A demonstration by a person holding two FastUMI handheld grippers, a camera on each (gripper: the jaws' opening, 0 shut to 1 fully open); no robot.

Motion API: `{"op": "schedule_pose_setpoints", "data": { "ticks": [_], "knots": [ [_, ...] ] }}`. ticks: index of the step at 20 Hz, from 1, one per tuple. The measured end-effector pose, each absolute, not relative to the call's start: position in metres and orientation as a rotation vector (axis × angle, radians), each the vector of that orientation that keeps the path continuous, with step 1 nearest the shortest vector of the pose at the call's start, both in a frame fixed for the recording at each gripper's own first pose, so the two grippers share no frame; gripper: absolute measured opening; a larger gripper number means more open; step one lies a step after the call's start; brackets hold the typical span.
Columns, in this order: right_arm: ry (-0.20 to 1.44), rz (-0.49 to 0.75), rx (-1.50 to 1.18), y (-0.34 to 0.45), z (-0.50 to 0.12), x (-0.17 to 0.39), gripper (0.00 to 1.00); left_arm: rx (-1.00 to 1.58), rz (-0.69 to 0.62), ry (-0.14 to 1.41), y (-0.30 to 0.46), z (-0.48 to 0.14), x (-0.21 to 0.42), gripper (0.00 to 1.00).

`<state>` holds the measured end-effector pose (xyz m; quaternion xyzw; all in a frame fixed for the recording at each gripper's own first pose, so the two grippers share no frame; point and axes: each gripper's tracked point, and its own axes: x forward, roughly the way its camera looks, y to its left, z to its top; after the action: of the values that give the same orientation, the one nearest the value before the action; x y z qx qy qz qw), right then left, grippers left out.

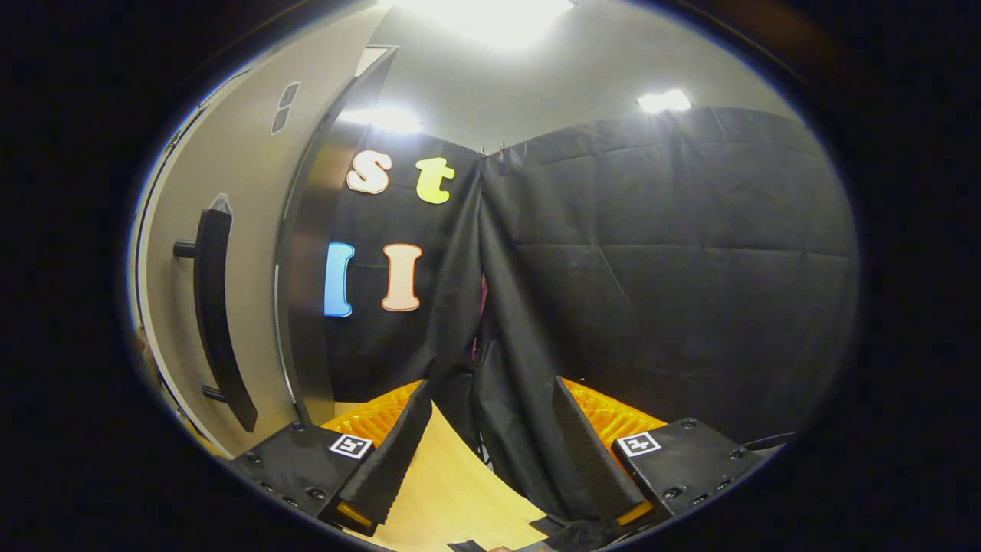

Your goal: Grab one shoe with the right hand and put it into the shoe cabinet, grab the other shoe with the left hand and put it into the shoe cabinet; then close the right door with the right hand and the left door with the left hand.

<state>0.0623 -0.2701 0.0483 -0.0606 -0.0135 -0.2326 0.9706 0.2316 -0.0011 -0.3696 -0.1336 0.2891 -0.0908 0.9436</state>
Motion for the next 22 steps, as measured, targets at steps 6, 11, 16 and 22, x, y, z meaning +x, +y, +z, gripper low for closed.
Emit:
{"op": "schedule_pose_setpoints", "data": {
  "ticks": [6,11,16,22],
  "knots": [
    [0.000,-0.500,-0.071,-0.268,0.035,0.035,0.99,-0.256,-0.158,0.487,0.008,-0.343,0.325,0.01],
    [-0.018,-0.588,-0.011,-0.273,0.037,0.003,0.96,-0.230,-0.153,0.381,0.014,-0.315,0.396,0.01],
    [-0.019,-0.707,-0.011,-0.291,0.034,-0.045,0.99,-0.164,-0.145,0.383,0.011,-0.329,0.443,0.01],
    [-0.034,-0.816,0.078,-0.311,0.027,-0.080,0.98,-0.107,-0.144,0.446,0.003,-0.355,0.470,0.01]
  ]
}}
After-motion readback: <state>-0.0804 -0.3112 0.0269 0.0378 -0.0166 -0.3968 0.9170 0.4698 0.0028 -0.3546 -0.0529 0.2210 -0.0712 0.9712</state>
